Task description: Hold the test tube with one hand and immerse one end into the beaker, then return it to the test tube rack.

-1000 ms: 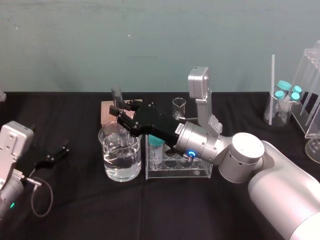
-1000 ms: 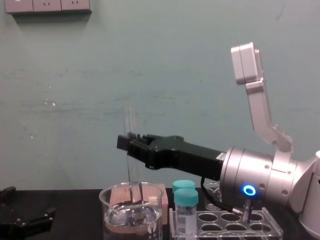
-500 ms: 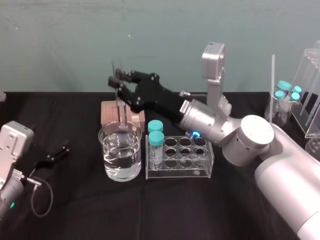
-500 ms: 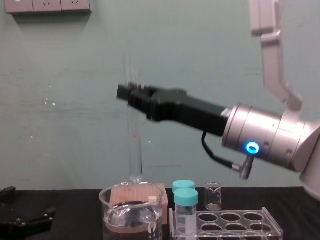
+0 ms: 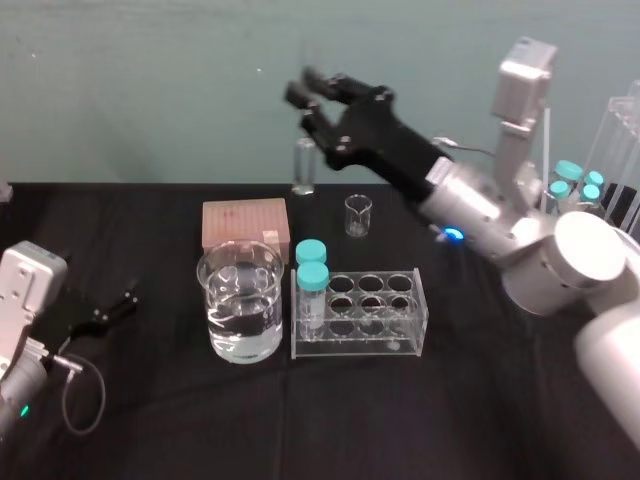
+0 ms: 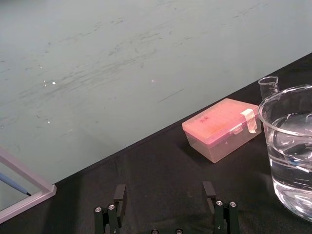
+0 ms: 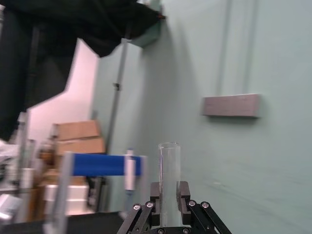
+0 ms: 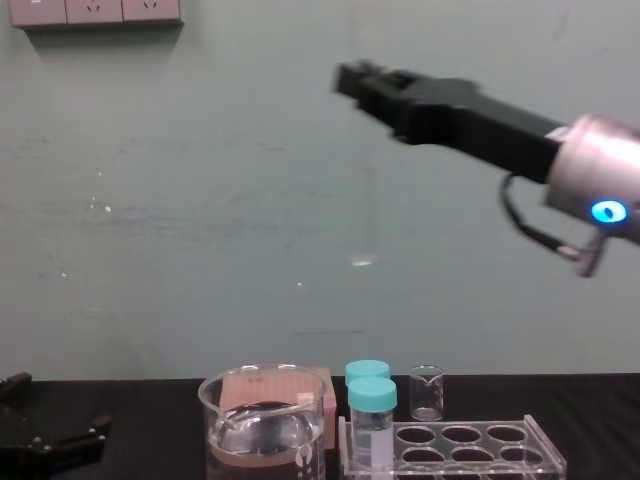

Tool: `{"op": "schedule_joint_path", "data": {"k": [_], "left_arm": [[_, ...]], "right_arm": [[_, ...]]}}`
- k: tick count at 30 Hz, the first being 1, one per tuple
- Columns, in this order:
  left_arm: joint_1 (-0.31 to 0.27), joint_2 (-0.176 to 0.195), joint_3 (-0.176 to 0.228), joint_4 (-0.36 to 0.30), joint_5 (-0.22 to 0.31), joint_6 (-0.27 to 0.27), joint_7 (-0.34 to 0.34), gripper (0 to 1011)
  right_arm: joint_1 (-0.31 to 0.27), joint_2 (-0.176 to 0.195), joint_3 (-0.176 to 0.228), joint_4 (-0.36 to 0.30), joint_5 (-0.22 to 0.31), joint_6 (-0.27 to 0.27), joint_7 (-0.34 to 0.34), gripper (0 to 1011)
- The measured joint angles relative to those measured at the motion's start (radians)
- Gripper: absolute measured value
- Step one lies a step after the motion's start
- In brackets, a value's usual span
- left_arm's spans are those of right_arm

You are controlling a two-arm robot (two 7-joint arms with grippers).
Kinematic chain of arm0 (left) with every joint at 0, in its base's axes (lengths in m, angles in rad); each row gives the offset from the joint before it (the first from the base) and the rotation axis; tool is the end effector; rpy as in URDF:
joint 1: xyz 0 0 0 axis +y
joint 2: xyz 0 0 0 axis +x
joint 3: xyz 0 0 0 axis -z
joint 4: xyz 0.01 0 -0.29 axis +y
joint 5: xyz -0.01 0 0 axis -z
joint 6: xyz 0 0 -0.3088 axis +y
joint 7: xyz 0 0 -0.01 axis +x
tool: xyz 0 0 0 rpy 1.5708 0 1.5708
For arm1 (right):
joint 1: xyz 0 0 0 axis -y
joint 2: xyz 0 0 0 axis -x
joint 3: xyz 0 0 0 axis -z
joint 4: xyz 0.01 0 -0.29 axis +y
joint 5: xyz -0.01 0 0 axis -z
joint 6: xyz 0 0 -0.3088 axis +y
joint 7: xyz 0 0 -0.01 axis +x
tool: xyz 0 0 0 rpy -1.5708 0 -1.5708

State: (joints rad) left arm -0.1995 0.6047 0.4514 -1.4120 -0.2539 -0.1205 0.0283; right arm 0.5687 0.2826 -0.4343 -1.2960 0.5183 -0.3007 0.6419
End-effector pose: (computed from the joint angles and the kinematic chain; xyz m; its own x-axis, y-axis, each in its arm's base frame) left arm 0.3581 0.0827 -0.3023 0.2923 0.8803 0.3737 -0.9553 0.2873 0.0703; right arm 0.4589 0.0188 -0.1872 0.7731 -0.5953 0.2188 0.4915 0.7804 0.3866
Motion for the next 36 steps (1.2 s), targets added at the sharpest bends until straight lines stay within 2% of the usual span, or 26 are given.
{"op": "schedule_joint_path", "data": {"k": [7,11,20,26,36], "left_arm": [[0.000,0.000,0.000,0.000,0.000,0.000,0.000,1000],[0.000,0.000,0.000,0.000,0.000,0.000,0.000,1000],[0.000,0.000,0.000,0.000,0.000,0.000,0.000,1000],[0.000,0.000,0.000,0.000,0.000,0.000,0.000,1000],[0.000,0.000,0.000,0.000,0.000,0.000,0.000,1000]], "right_arm": [[-0.081,0.062,0.074,-0.068,-0.048,0.017,-0.115,227],[-0.125,0.078,0.102,-0.079,-0.059,0.035,-0.147,228],[-0.187,0.070,0.129,-0.049,-0.049,0.044,-0.145,227],[-0.203,0.059,0.136,-0.012,-0.047,0.028,-0.122,227],[-0.231,0.055,0.150,0.002,-0.048,0.023,-0.116,227]]}}
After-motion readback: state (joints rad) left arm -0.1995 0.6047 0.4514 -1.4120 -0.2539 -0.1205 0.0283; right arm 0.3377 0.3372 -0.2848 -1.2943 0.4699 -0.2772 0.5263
